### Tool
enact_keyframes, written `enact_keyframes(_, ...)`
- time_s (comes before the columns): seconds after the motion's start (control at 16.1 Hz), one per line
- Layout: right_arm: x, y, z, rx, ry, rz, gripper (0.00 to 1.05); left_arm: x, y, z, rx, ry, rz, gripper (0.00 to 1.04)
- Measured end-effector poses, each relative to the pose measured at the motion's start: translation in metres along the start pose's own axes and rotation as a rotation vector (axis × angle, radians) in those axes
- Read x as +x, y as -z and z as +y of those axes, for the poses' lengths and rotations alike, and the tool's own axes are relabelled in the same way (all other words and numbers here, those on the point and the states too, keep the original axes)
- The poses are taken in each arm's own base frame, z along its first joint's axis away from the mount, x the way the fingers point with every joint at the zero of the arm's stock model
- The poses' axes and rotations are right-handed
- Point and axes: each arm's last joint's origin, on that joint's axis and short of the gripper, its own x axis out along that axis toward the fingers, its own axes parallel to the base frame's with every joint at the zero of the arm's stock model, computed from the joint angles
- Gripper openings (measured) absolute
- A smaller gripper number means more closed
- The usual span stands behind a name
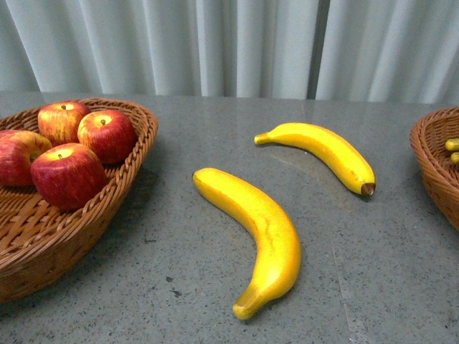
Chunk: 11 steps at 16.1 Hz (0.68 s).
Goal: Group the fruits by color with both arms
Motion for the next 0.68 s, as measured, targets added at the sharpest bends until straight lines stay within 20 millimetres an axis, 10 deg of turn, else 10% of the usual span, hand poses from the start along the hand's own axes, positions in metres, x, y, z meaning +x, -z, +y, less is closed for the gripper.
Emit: enact_keyframes(0.68,0.0,0.0,0.0,0.0,-0.001,-0.002,0.98,-0.019,0.009,0.0,0.0,-0.002,-0.004,0.01)
